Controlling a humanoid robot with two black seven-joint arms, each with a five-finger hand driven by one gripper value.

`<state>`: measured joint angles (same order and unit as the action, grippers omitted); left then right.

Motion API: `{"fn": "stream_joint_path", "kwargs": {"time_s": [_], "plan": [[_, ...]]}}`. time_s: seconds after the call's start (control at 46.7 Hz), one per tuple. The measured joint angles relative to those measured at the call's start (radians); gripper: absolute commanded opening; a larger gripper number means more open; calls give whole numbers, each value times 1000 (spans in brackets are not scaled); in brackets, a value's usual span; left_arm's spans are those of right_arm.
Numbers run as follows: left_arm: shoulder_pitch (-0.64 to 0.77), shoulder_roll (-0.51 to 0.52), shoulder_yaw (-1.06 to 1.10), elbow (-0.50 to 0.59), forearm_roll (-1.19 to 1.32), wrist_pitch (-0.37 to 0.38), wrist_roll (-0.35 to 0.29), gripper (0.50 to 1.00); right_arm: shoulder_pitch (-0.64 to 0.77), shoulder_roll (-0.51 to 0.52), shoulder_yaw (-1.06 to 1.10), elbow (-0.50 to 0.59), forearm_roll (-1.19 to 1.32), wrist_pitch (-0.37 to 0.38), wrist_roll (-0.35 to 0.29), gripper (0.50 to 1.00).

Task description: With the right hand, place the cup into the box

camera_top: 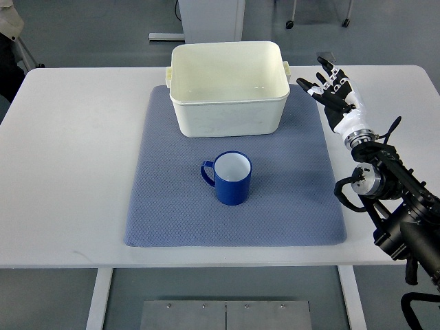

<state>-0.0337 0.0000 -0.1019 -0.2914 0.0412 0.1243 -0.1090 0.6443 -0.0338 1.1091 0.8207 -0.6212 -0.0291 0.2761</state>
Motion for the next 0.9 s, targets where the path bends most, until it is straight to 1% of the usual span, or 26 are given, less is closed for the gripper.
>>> {"fn": "stream_joint_path", "kwargs": {"time_s": [0.45,0.664,0.813,0.899], "plan": [[0,0,0,0,0,0,0,1000,9,-1,0,2,3,1,0,1000],[0,0,0,0,0,0,0,1000,41,-26,-9,8,3,12,0,1000],[0,0,0,0,0,0,0,1000,56,-35,-15,42,2,17,-3,1000],[0,0,-1,0,0,0,0,1000,57,-53,-28,79,2,41,-6,1000]]}}
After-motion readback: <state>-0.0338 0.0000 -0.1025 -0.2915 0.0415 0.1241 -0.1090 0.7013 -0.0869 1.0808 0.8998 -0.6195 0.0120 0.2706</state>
